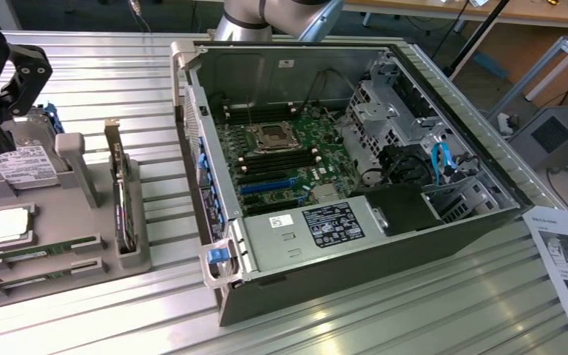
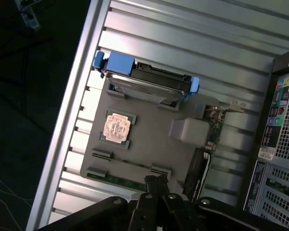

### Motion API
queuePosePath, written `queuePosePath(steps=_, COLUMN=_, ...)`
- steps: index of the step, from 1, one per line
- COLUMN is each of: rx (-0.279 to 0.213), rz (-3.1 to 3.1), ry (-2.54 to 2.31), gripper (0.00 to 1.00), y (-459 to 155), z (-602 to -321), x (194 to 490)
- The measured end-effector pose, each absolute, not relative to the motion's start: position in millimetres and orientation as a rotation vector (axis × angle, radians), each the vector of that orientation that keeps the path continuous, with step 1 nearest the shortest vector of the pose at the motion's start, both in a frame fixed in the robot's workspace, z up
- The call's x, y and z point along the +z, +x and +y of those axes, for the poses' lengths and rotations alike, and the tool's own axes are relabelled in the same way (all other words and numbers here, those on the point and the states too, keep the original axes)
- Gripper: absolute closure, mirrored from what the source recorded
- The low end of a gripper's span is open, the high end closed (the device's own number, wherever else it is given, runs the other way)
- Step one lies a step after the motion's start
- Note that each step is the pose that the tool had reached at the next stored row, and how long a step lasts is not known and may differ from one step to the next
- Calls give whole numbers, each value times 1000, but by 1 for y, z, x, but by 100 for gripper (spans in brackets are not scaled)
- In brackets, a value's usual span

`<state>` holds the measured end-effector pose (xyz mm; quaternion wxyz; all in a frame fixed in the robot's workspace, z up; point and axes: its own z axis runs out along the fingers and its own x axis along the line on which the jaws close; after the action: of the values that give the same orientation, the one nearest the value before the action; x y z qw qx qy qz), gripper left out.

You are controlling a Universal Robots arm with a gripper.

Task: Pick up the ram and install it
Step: 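Pick up the ram and move it above insertion slot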

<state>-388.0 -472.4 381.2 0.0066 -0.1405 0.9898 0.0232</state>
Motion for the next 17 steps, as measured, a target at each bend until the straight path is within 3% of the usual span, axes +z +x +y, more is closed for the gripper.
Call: queuePosePath(steps=17, rx=74, rz=3051, ry=-705, gripper=89, y=-388, z=-474, x=381)
